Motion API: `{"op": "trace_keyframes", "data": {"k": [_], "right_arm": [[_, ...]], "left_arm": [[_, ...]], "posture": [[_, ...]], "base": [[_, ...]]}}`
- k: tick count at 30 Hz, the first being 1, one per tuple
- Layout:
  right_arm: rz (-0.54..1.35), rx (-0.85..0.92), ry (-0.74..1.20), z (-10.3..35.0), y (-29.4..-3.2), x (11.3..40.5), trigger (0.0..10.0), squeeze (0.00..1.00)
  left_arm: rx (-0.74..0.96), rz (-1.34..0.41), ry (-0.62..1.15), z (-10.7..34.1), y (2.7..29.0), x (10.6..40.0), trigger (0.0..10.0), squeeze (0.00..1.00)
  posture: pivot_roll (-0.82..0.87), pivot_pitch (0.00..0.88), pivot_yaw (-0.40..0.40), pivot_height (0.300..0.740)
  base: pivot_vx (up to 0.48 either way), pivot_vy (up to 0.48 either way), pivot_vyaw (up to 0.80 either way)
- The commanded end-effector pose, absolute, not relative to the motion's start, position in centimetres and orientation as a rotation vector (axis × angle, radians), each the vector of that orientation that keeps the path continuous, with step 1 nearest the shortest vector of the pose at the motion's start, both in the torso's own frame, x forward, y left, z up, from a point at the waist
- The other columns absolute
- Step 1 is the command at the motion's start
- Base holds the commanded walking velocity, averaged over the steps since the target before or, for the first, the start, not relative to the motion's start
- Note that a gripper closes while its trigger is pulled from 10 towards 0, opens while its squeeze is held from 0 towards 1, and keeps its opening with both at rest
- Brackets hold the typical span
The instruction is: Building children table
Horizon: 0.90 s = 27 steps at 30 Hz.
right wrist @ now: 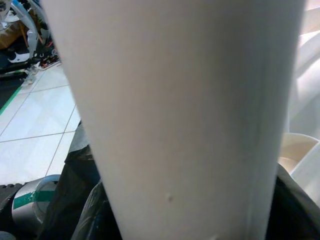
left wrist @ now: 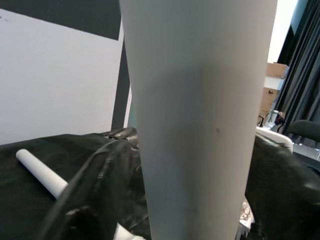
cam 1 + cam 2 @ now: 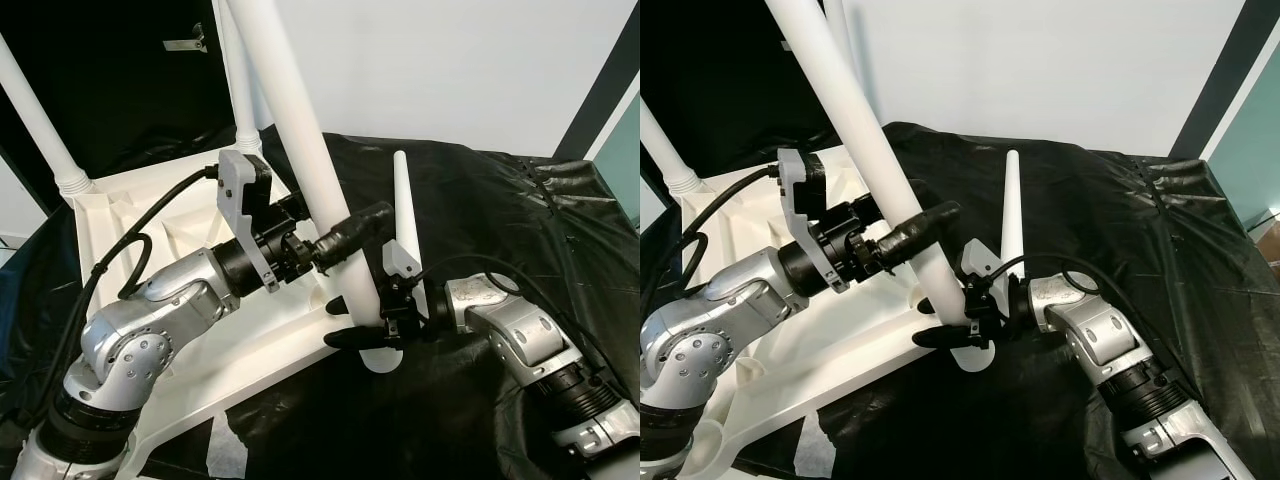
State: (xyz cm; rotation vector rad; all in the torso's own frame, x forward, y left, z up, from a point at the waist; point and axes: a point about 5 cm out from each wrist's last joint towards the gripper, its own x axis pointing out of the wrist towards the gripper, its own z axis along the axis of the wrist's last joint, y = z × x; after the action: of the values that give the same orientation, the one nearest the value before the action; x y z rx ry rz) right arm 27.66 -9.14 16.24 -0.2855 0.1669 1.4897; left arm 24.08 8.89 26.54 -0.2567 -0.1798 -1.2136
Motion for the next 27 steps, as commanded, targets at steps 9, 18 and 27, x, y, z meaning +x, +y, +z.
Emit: {"op": "trace_keyframes", "data": {"k": [9, 18, 27], "right_arm": [[1.49, -0.313, 0.137, 17.1, -9.0, 28.0, 10.0, 0.0], [1.422, -0.271, 0.076, 18.1, -8.9, 28.8, 10.0, 1.0], [1.225, -0.221, -0.044, 19.5, -8.6, 30.6, 10.0, 0.0]], "left_arm": [[-0.207, -1.599, -0.268, 27.8, 9.0, 22.2, 0.0, 0.0], [-0.135, -1.513, -0.294, 28.6, 8.4, 22.8, 10.0, 0.0], [-0.157, -1.183, -0.267, 29.6, 8.2, 27.0, 10.0, 0.0]], "posture": [[0.02, 0.0, -0.032, 0.74], [0.01, 0.0, -0.025, 0.74], [0.01, 0.0, -0.021, 0.74]], "base": [[0.0, 0.0, 0.0], [0.0, 0.0, 0.0], [0.0, 0.0, 0.0]]}}
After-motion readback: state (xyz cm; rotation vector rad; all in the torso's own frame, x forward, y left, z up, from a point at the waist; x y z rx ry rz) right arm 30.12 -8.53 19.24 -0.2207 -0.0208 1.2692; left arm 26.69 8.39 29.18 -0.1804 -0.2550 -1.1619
